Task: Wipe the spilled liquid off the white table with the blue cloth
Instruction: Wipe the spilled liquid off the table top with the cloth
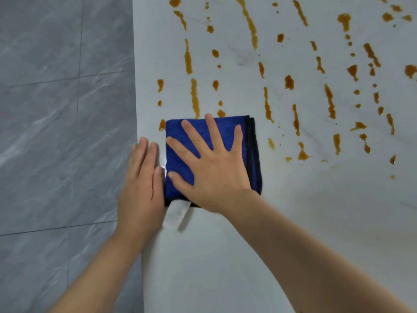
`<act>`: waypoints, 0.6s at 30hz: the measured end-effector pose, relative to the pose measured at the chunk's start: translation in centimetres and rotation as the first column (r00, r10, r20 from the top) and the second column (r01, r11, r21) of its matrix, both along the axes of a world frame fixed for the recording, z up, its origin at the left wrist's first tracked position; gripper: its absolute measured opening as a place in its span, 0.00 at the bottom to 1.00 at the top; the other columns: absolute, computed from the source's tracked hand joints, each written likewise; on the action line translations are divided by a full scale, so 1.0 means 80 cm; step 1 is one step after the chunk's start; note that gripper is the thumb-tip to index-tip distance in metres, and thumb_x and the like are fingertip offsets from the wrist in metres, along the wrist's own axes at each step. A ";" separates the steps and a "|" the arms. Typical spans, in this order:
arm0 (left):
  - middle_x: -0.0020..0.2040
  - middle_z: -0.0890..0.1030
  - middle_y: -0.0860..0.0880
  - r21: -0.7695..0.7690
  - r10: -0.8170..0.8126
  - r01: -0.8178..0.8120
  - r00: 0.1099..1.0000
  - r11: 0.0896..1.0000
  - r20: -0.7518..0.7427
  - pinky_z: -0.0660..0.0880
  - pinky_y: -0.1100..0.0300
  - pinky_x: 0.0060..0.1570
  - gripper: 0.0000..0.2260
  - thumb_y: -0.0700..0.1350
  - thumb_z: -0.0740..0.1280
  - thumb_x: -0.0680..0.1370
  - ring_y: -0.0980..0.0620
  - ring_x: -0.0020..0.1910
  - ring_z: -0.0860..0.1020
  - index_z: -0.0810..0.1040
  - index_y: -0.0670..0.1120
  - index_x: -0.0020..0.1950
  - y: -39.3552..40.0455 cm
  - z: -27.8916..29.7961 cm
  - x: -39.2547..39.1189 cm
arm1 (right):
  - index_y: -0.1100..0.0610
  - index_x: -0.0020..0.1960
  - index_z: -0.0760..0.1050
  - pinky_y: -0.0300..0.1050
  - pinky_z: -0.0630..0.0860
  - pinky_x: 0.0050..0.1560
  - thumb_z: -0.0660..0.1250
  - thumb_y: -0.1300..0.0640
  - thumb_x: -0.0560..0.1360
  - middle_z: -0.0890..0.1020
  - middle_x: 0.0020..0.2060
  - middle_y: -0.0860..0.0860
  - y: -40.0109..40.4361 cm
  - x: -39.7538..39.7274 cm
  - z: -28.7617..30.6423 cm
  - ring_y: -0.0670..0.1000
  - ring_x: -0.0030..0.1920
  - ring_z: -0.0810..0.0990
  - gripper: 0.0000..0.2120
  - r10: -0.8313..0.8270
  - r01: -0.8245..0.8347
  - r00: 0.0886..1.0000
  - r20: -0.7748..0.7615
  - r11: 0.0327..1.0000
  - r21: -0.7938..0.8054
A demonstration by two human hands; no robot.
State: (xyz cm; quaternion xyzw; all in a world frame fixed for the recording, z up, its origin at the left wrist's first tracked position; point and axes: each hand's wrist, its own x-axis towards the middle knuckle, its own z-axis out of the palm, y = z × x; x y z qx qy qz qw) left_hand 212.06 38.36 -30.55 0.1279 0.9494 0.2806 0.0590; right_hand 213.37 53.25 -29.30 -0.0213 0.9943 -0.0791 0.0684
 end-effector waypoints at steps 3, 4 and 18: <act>0.74 0.49 0.57 -0.027 -0.011 0.011 1.000 1.000 0.003 0.44 0.77 0.67 0.22 0.48 0.48 0.81 0.58 0.75 0.49 0.55 0.45 0.75 0.002 0.002 0.001 | 0.42 0.75 0.44 0.73 0.37 0.65 0.39 0.34 0.74 0.45 0.76 0.48 0.017 -0.004 0.000 0.60 0.74 0.38 0.30 -0.163 0.163 0.987 0.006 0.986 0.021; 0.74 0.49 0.57 -0.027 -0.015 0.015 1.000 1.000 0.004 0.44 0.76 0.68 0.23 0.49 0.47 0.80 0.57 0.75 0.49 0.55 0.45 0.75 0.002 0.003 0.001 | 0.42 0.75 0.44 0.73 0.38 0.65 0.39 0.34 0.74 0.45 0.76 0.48 0.021 0.002 0.000 0.61 0.74 0.38 0.31 -0.216 0.216 0.976 0.002 0.976 0.020; 0.73 0.52 0.54 -0.064 -0.017 0.014 0.999 0.998 -0.038 0.42 0.78 0.66 0.23 0.47 0.51 0.79 0.59 0.74 0.48 0.58 0.42 0.73 0.006 0.003 0.001 | 0.38 0.73 0.50 0.73 0.33 0.64 0.41 0.31 0.71 0.50 0.76 0.47 0.023 -0.001 -0.005 0.60 0.75 0.40 0.32 0.011 -0.011 1.000 -0.023 1.000 -0.004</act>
